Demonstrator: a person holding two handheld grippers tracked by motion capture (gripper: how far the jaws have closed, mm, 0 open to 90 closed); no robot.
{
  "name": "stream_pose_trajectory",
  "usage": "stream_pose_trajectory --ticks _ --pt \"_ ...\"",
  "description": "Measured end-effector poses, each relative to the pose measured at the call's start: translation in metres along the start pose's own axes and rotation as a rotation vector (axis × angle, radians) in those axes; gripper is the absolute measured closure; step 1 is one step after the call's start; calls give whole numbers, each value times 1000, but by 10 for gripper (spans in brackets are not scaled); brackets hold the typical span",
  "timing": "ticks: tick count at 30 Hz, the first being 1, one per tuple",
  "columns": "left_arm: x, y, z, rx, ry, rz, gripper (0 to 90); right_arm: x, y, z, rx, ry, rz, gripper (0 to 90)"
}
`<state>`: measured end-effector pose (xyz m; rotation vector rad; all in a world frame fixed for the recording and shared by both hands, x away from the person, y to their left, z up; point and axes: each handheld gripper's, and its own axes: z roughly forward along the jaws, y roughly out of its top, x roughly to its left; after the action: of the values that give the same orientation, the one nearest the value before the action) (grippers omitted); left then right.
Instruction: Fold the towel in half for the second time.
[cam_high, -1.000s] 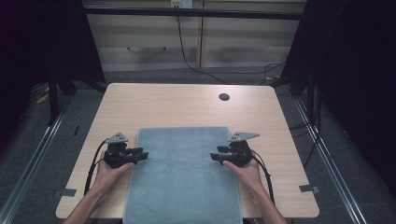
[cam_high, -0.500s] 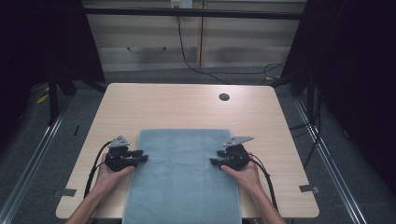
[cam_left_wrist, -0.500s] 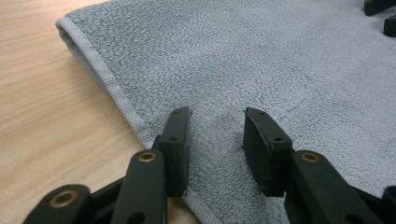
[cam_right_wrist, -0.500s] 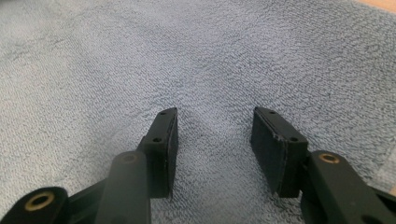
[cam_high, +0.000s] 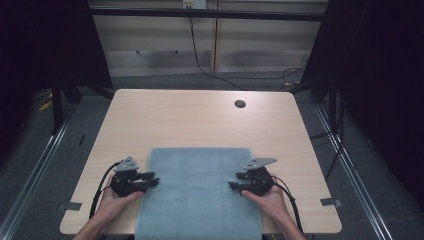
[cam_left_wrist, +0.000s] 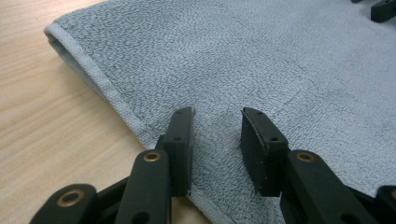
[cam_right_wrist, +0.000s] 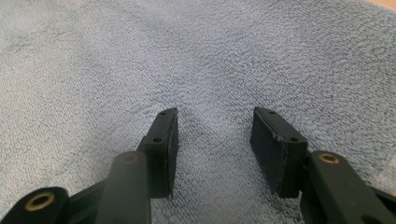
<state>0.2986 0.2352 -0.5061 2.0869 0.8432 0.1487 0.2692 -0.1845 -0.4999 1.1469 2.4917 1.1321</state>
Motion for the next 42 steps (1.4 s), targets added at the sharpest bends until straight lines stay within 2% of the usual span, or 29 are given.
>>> stream_pose_trajectory --ticks 2,4,6,10,14,18,22,24,26,28,29,31,33,37,39,42 --pt "-2 -1 -1 6 -7 8 644 4 -2 -2 7 0 -5 516" --pt "-5 -2 -3 12 -20 -2 644 7 -5 -6 12 4 1 516" --pt "-8 -7 -6 3 -32 7 644 9 -9 -9 6 13 2 515" --pt "-12 -11 -11 10 -62 -15 644 15 -15 -13 -5 19 11 512" --pt "-19 -14 -16 37 -76 -7 640 22 -23 -17 -23 31 9 505" --pt "-24 -13 -18 58 -82 -4 593 22 -32 -20 -79 52 32 503" --pt "-24 -11 -18 61 -91 -13 548 19 -31 -20 -68 64 35 502" --pt "-24 -7 -22 33 -93 -30 497 16 -28 -22 -51 85 63 443" --pt "-23 -2 -28 10 -72 -18 461 13 -24 -26 -70 101 108 413" --pt "-18 1 -32 -10 -80 -37 442 8 -19 -32 -77 76 106 405" --pt "-16 2 -33 -15 -73 -45 438 6 -16 -34 -83 52 108 403" --pt "-10 4 -35 -20 -60 -60 421 -1 -12 -38 -96 38 119 382" --pt "-4 8 -36 -21 -49 -63 394 -7 -7 -41 -101 8 121 326" --pt "11 23 -36 -16 -16 -59 361 -25 3 -45 -106 -18 130 297" --pt "19 32 -35 -40 -17 -76 370 -34 8 -45 -112 -28 130 351" --pt "28 47 -32 -63 7 -67 428 -46 16 -42 -135 -61 119 386"
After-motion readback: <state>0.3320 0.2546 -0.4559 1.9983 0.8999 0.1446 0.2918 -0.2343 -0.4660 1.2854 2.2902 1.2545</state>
